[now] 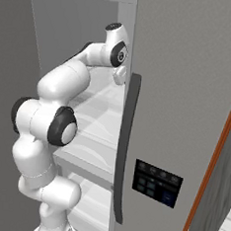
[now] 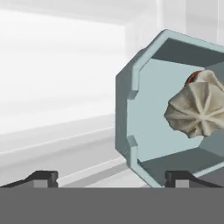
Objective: Place two dumplings into each of the tupperware containers and then place the containers in the fridge.
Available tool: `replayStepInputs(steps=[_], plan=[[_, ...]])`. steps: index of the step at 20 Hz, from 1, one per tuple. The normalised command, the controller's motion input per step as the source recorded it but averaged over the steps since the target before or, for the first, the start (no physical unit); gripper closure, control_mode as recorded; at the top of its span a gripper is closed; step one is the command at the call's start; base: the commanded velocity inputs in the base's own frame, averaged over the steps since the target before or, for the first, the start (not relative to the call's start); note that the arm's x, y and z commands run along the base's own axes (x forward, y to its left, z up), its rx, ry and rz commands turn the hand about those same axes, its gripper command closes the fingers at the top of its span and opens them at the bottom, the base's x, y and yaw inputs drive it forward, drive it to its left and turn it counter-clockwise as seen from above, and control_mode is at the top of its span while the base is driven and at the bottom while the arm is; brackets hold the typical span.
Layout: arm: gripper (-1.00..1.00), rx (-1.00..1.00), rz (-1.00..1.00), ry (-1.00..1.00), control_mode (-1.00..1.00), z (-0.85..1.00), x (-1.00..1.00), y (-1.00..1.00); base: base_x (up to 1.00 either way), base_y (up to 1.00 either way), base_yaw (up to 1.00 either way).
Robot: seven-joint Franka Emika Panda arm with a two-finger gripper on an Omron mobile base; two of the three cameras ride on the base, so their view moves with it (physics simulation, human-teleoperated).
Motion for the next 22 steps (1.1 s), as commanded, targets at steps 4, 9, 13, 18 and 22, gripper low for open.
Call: replayStepInputs(steps=[4, 9, 13, 18, 22], plan=[[-1.0, 0.0, 0.0, -0.3, -1.0, 0.01, -1.0, 0.33, 0.0, 0.0, 0.0], [-1.0, 0.0, 0.0, -0.12, -1.0, 0.06, -1.0, 0.41, 0.0, 0.0, 0.0], [-1.0, 0.0, 0.0, 0.0, -1.0, 0.02, -0.97, 0.43, 0.0, 0.0, 0.0], [-1.0, 0.0, 0.0, 0.1, -1.0, 0.24, -0.74, 0.5, 0.0, 0.0, 0.0], [-1.0, 0.0, 0.0, 0.24, -1.0, 0.33, -0.75, 0.47, 0.0, 0.0, 0.0]])
